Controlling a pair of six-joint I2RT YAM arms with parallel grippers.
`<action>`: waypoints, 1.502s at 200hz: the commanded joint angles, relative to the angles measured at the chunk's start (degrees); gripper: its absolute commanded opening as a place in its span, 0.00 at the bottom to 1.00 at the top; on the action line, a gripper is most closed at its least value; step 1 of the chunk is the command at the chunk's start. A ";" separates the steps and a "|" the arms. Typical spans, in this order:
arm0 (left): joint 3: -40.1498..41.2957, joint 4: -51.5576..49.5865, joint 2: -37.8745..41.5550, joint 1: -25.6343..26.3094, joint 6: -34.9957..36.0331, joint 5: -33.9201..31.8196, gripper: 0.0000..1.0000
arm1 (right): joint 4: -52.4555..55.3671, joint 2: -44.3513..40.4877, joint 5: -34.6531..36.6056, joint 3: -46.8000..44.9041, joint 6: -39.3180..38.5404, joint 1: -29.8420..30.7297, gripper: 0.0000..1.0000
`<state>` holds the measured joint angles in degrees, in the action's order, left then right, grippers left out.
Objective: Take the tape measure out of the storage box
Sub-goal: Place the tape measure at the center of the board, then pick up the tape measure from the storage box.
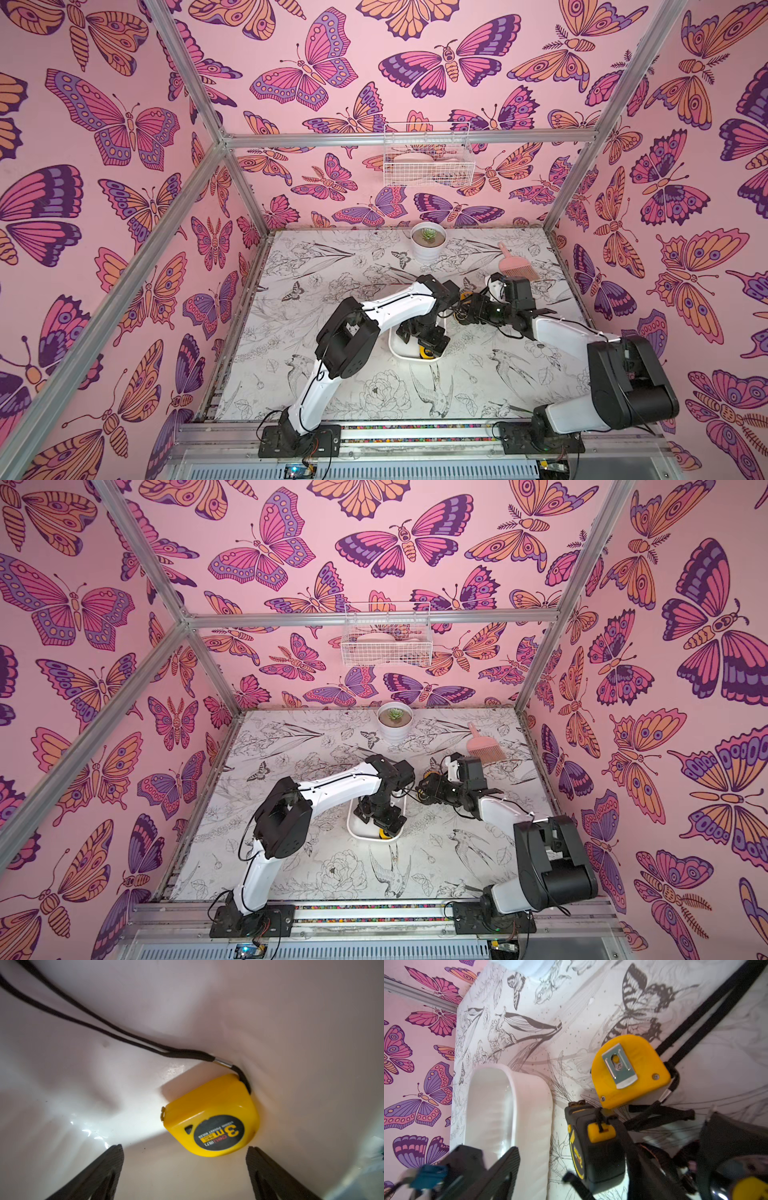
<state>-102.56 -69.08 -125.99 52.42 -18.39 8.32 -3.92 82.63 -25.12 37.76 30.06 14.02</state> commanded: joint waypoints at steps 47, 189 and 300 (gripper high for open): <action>1.13 -2.33 -4.74 0.68 0.89 -2.24 0.97 | 4.75 -5.65 3.24 1.66 -0.96 0.25 0.92; -1.76 -1.12 -3.49 -0.68 -0.95 -7.27 0.89 | 6.20 -0.68 5.13 -0.65 -2.56 0.35 0.84; -5.04 2.40 -6.91 -0.99 -0.37 -8.06 0.89 | 3.08 1.89 4.90 0.66 -1.32 0.29 0.79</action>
<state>-106.04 -67.90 -130.13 51.83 -18.90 1.34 -1.06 85.93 -20.95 37.54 28.69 14.02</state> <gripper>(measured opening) 0.890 0.789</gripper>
